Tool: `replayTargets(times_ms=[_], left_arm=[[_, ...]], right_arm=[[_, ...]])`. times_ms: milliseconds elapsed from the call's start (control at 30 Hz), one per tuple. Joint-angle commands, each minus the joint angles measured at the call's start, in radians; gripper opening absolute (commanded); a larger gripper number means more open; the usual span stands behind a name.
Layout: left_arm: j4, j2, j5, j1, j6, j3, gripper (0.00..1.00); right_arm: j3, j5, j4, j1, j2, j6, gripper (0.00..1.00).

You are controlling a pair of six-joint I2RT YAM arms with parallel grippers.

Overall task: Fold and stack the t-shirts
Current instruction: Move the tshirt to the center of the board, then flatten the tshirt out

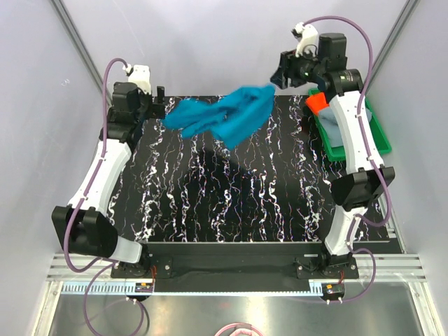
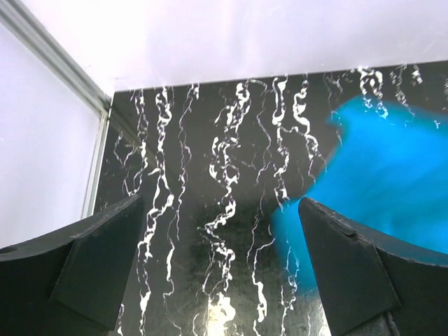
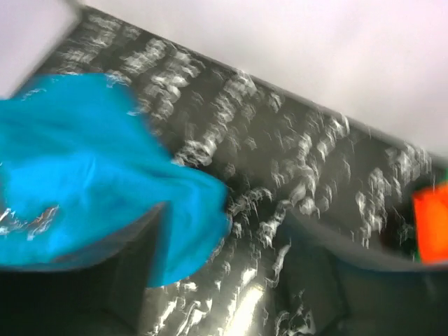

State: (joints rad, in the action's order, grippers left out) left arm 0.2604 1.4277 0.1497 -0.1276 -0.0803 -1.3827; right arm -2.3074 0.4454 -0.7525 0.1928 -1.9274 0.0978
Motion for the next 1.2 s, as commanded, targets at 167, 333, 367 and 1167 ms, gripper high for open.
replayTargets(times_ms=[167,333,367,1167], left_arm=[[-0.017,-0.027,-0.062,0.014,0.014,0.002,0.99],[0.120,-0.007,-0.137,0.013,-0.015,0.005,0.99],[0.155,-0.001,-0.188,0.013,-0.019,0.007,0.99],[0.361,0.157,-0.032,0.005,-0.105,0.031,0.96]], right_arm=[[0.193,-0.096,-0.068,-0.032,0.097,0.097,1.00],[0.372,-0.016,-0.094,0.016,0.198,0.294,1.00],[0.408,-0.004,-0.097,0.025,0.232,0.327,1.00],[0.806,-0.027,-0.053,0.177,0.208,0.439,0.70]])
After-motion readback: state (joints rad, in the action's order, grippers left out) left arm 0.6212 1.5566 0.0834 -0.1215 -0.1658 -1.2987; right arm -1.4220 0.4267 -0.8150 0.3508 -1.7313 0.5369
